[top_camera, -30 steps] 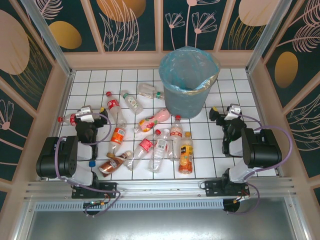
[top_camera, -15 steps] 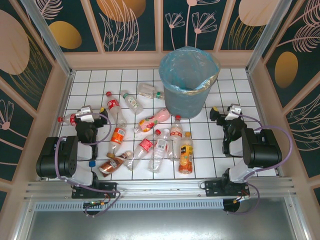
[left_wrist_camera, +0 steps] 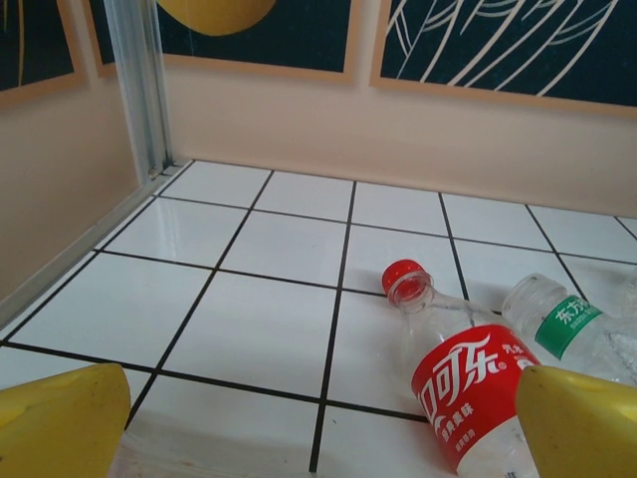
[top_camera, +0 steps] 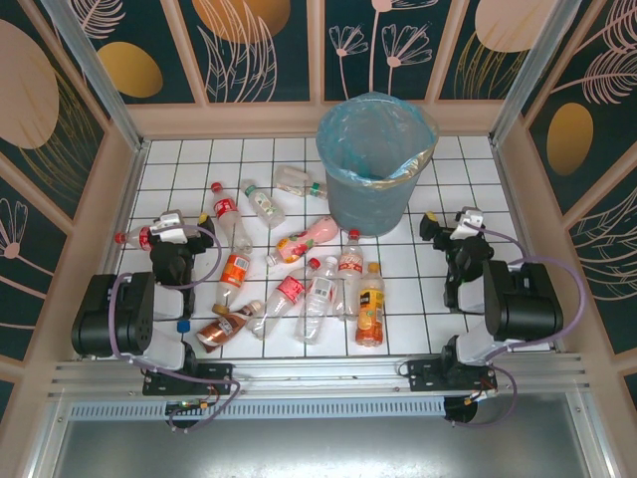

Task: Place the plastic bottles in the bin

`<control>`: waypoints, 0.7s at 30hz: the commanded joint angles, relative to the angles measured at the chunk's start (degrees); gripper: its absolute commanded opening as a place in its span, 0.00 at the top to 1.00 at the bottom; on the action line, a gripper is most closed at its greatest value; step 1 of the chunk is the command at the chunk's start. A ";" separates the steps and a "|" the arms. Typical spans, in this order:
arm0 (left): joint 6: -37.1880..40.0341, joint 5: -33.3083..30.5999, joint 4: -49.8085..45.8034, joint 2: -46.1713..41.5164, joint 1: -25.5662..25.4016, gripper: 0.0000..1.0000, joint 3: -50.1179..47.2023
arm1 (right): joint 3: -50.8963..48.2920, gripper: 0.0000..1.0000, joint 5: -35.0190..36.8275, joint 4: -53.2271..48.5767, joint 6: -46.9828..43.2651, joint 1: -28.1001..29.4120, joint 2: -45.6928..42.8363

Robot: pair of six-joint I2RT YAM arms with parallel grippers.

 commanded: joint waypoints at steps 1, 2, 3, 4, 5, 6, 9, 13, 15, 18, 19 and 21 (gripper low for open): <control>-0.31 -0.60 -4.18 -7.44 -0.30 0.01 0.53 | -1.74 0.01 3.08 -2.51 1.55 -0.21 -9.11; -0.13 -0.52 -7.13 -9.94 -0.30 0.01 1.18 | -1.81 0.01 3.77 -4.81 2.12 -0.06 -11.66; -0.03 -0.39 -11.12 -12.99 -0.30 0.02 2.24 | -1.66 0.02 4.27 -8.15 3.43 -0.01 -14.94; -0.11 -0.20 -15.60 -15.98 -0.30 0.02 3.63 | -1.18 0.04 4.63 -12.50 5.24 0.13 -18.25; -0.36 -0.18 -19.70 -18.35 -0.30 0.03 5.13 | -0.50 0.05 4.86 -17.12 7.03 0.17 -21.18; -1.17 0.06 -25.18 -21.23 -0.31 0.04 7.35 | 0.71 0.07 4.95 -22.77 9.54 0.24 -24.27; -5.02 2.66 -38.81 -27.52 -0.45 0.09 14.08 | 5.79 0.13 2.54 -40.55 15.98 0.47 -30.90; -7.89 8.85 -51.92 -33.20 -2.64 0.12 22.55 | 12.39 0.18 -5.10 -60.91 20.40 1.12 -35.30; -5.92 11.25 -57.14 -34.67 -6.01 0.14 26.38 | 14.60 0.22 -8.87 -67.99 21.05 1.68 -35.91; -2.90 18.93 -63.44 -35.21 -10.84 0.18 31.58 | 17.40 0.23 -13.90 -77.35 21.43 3.02 -35.14; -1.78 20.93 -65.63 -34.95 -12.59 0.19 33.18 | 18.17 0.23 -16.44 -80.05 20.79 3.54 -34.43; 1.45 22.01 -70.88 -33.87 -17.29 0.19 36.47 | 19.59 0.24 -19.27 -85.32 19.69 4.88 -32.96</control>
